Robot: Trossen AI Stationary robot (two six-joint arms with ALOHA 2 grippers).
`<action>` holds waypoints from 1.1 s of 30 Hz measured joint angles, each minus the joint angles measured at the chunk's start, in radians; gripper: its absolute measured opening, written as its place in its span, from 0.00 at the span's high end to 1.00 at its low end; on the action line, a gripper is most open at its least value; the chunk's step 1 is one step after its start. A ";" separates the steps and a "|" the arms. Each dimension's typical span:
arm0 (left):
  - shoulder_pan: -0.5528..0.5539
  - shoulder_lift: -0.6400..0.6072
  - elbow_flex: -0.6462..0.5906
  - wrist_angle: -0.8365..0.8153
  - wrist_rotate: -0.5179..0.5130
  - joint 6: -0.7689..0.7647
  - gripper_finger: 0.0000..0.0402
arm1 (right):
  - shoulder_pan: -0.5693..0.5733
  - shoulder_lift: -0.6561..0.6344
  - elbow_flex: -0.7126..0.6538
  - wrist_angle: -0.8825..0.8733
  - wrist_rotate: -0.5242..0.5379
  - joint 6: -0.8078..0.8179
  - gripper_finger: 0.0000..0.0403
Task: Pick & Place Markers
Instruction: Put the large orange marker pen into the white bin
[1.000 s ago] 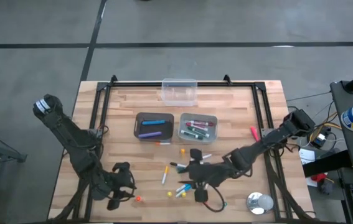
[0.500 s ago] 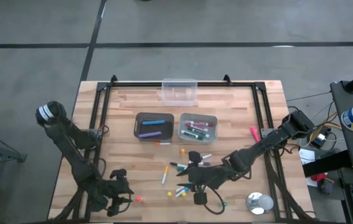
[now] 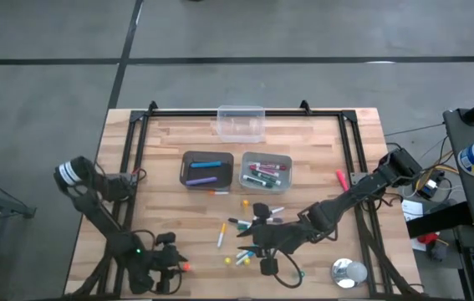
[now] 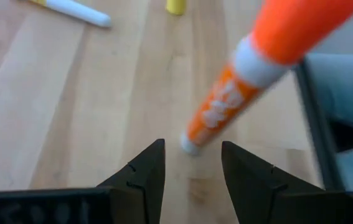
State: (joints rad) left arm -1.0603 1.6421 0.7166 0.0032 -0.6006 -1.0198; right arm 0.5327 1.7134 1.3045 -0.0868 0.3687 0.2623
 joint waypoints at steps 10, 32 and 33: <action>0.000 0.080 -0.002 0.084 -0.061 -0.002 0.63 | 0.002 0.000 0.000 0.000 -0.001 0.000 0.66; 0.000 0.087 -0.002 0.206 -0.198 0.090 0.63 | 0.002 0.003 0.000 0.014 0.000 0.008 0.68; 0.000 0.087 -0.002 0.206 -0.205 0.095 0.63 | 0.002 0.003 0.000 0.019 0.000 0.007 0.68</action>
State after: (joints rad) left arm -1.0603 1.7287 0.7151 0.2096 -0.8058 -0.9253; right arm 0.5343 1.7164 1.3045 -0.0673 0.3683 0.2695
